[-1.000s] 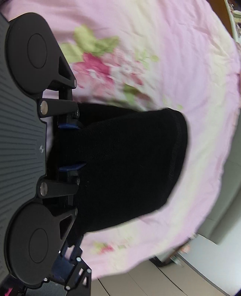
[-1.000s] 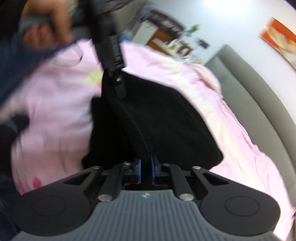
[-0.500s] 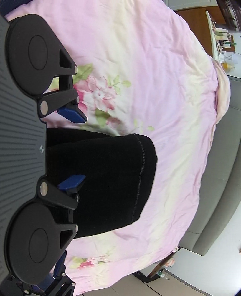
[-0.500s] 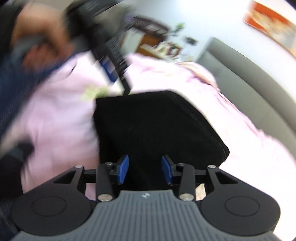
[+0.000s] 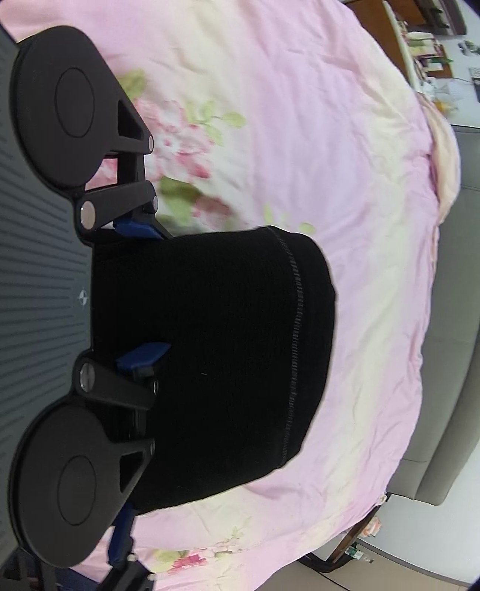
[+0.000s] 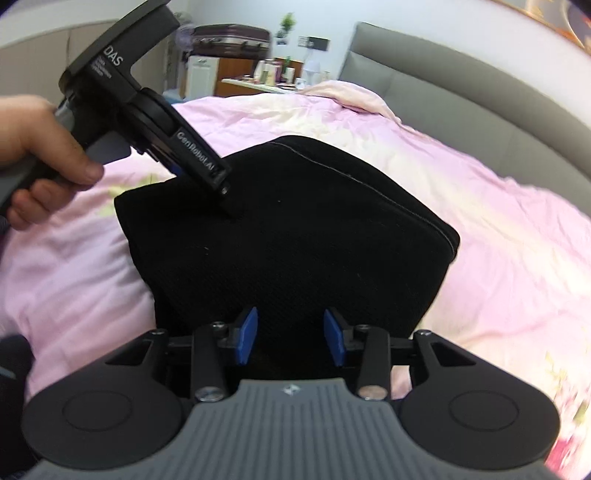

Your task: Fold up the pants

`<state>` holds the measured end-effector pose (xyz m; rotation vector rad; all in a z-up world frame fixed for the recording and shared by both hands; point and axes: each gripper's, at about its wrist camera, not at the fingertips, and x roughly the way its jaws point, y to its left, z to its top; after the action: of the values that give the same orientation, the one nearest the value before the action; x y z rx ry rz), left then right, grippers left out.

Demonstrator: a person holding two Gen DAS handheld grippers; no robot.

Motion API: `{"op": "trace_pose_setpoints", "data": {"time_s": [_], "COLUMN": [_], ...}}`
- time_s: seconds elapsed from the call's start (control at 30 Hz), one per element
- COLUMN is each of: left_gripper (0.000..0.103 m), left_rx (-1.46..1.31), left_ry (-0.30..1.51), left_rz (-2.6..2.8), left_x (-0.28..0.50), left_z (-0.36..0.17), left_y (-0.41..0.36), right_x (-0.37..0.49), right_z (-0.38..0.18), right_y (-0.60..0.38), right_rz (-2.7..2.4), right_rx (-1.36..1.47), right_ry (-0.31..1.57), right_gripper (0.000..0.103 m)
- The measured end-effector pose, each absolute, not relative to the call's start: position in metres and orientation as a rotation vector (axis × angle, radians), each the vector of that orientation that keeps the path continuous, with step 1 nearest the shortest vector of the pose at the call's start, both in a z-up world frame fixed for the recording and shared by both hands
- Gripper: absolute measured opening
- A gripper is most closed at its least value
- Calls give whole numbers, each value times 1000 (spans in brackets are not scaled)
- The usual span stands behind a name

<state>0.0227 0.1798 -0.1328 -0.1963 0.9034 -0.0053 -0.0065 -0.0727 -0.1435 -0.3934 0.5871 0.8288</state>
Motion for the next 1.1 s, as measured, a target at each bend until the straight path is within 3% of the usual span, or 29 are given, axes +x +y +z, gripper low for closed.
{"op": "trace_pose_setpoints", "data": {"time_s": [0.1, 0.17, 0.27, 0.33, 0.43, 0.5, 0.57, 0.63, 0.83, 1.1], "left_gripper": [49, 49, 75, 78, 79, 94, 95, 103, 103, 103], "left_rx": [-164, -147, -192, -241, -259, -281, -334, -422, -515, -507], "left_ry": [897, 908, 948, 946, 935, 913, 859, 808, 716, 965], "left_rz": [-32, -41, -20, -18, -21, -33, -56, -67, 36, -79], "left_x": [30, 32, 34, 30, 21, 14, 5, 0, -4, 36], "left_z": [-130, -132, -140, -135, -114, -99, -87, -81, -84, -113], "left_y": [178, 180, 194, 203, 210, 216, 224, 235, 259, 259], "right_x": [-6, -9, -7, -1, 7, 13, 20, 26, 42, 79], "right_z": [-148, -149, -152, -152, -147, -145, -143, -144, -143, -148], "right_y": [-80, -86, -84, -86, -96, -102, -111, -119, -145, -168], "right_rz": [807, 794, 783, 778, 759, 742, 716, 692, 633, 685], "right_rx": [-356, -343, -298, -250, -183, -138, -97, -64, 31, 215], "right_ry": [599, 599, 613, 633, 646, 661, 669, 673, 700, 822], "right_gripper": [39, 39, 39, 41, 52, 53, 53, 53, 58, 72]}}
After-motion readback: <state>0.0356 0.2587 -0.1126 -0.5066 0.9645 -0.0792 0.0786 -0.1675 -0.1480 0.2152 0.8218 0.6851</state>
